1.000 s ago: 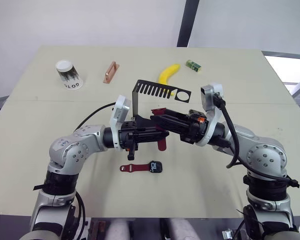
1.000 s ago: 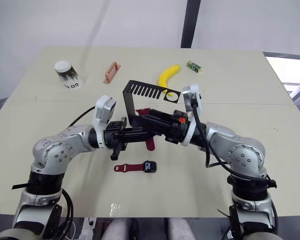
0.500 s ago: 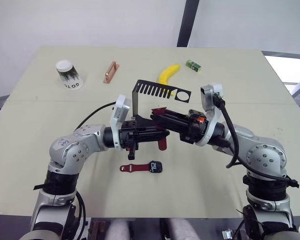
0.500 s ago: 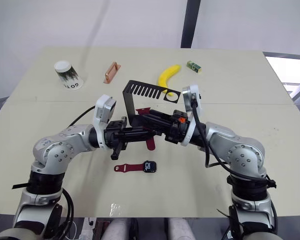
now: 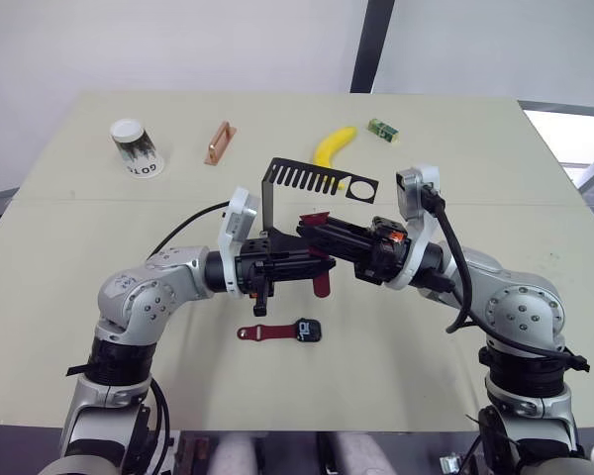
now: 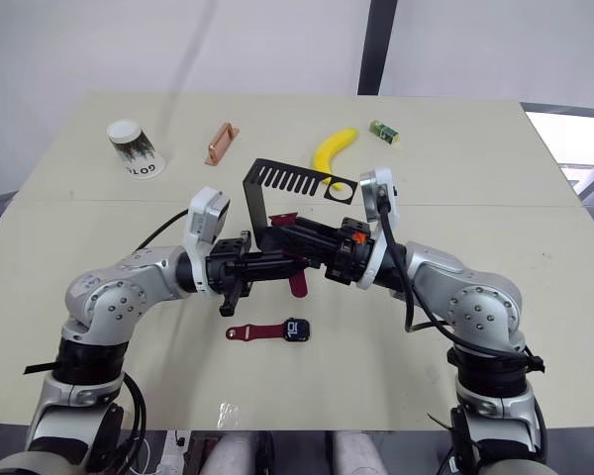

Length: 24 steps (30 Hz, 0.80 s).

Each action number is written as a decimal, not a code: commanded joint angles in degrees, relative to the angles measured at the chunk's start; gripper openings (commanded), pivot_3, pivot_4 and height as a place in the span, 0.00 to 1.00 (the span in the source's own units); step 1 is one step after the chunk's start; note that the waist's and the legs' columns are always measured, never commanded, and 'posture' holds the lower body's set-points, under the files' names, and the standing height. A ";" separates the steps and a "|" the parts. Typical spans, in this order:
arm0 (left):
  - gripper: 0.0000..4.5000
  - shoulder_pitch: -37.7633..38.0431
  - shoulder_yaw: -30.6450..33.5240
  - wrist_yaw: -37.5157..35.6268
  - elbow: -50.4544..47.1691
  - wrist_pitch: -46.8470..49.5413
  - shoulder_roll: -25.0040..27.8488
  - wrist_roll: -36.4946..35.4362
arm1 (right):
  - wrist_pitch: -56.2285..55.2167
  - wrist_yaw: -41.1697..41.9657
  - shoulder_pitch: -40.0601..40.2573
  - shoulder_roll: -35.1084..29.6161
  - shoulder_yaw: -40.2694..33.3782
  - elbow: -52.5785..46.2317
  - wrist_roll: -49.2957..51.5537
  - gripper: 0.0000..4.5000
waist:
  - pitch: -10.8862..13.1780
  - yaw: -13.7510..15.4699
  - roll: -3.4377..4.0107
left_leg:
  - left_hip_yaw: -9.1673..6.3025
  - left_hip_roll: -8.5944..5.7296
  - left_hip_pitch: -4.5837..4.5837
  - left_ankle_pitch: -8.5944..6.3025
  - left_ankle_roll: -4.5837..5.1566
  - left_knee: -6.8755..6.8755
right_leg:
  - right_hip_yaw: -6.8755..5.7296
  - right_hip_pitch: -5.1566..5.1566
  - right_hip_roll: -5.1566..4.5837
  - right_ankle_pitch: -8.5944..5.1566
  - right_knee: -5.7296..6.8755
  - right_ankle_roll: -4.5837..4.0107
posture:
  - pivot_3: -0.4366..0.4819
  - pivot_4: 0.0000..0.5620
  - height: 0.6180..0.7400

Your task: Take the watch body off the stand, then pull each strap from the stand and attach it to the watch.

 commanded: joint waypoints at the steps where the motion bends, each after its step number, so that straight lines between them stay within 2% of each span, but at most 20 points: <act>1: 0.00 -0.16 1.05 -0.20 -1.66 -0.60 -0.18 -1.16 | -1.38 -0.38 -0.08 0.09 -0.76 -2.37 0.79 0.26 | 0.00 0.00 0.00 | 0.00 0.00 0.00 0.00 0.00 0.00 | 0.00 0.00 0.00 0.00 0.00 0.00 | 0.48 0.27 1.00; 2: 0.00 -0.15 1.05 -0.19 -1.65 -0.62 -0.19 -1.15 | -1.37 -0.35 -0.09 0.08 -0.78 -2.35 0.83 0.26 | 0.00 0.00 0.00 | 0.00 0.00 0.00 0.00 0.00 0.00 | 0.00 0.00 0.00 0.00 0.00 0.00 | 0.48 0.27 1.00; 6: 0.00 -0.08 1.09 -0.10 -1.73 -0.71 -0.28 -1.14 | -1.22 -0.24 -0.11 0.08 -0.96 -2.27 1.32 0.01 | 0.00 0.00 0.00 | 0.00 0.00 0.00 0.00 0.00 0.00 | 0.00 0.00 0.00 0.00 -0.01 0.00 | 0.48 0.27 1.00; 23: 0.00 0.19 1.42 0.22 -1.85 -0.37 -0.68 -1.74 | -1.46 0.09 -0.22 0.34 -0.85 -2.47 1.41 0.01 | 0.00 0.00 0.00 | 0.00 0.00 0.00 0.00 0.00 0.00 | 0.00 0.00 0.00 0.00 -0.01 0.00 | 0.48 0.27 1.00; 24: 0.07 0.15 1.57 0.10 -1.73 -0.17 -0.65 -2.02 | -1.49 0.15 -0.24 0.32 -0.84 -2.52 1.39 0.00 | 0.00 0.00 0.00 | 0.00 0.00 0.00 0.00 0.00 0.00 | 0.00 0.00 0.00 0.00 0.00 0.00 | 0.48 0.27 1.00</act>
